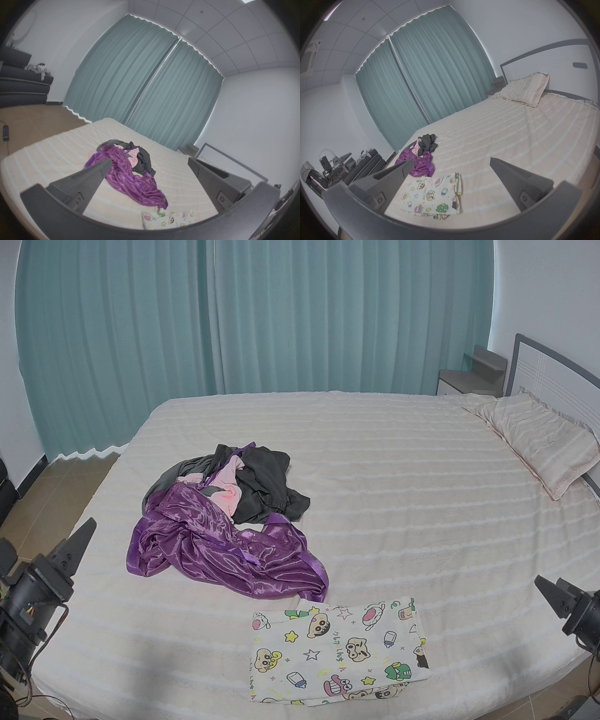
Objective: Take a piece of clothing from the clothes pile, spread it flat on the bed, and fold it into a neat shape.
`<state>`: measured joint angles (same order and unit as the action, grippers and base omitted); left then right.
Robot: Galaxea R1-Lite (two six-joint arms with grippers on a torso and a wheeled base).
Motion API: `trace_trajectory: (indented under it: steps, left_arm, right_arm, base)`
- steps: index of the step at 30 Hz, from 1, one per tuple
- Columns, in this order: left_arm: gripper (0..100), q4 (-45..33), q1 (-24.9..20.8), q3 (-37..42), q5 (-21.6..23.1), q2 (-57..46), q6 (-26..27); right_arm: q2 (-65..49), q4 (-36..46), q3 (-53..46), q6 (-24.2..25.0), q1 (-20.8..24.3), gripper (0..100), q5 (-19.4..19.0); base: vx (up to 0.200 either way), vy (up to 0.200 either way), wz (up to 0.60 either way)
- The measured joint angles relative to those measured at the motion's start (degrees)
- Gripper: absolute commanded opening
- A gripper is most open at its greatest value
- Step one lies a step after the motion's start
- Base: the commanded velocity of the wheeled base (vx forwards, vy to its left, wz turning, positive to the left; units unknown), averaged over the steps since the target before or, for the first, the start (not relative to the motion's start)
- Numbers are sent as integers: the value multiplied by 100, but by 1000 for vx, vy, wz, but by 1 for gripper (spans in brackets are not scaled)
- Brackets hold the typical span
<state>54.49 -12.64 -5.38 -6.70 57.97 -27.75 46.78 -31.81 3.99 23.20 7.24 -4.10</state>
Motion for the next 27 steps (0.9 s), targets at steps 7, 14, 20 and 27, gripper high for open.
trace_trajectory:
  steps: [7, 14, 20, 27]
  left_arm:
    - [100, -1905, 77, -110, -98, -1851, 686]
    - [100, -3635, 294, -200, -266, -3680, 1609]
    - [100, -4328, 600, -18, -443, -4730, 2217]
    - [100, -4914, 735, 395, -443, -5158, 2671]
  right_arm:
    - [-1506, 1512, 76, -475, -101, 100, 29]
    - [-2983, 3074, 118, -1326, -306, 100, 49]
    - [-4094, 4003, 113, -2053, -551, 100, 87]
    - [-4489, 3977, 74, -2230, -661, 100, 54]
  base:
    - [0, 0, 0]
    - [0, 0, 0]
    - [0, 0, 0]
    - [0, 0, 0]
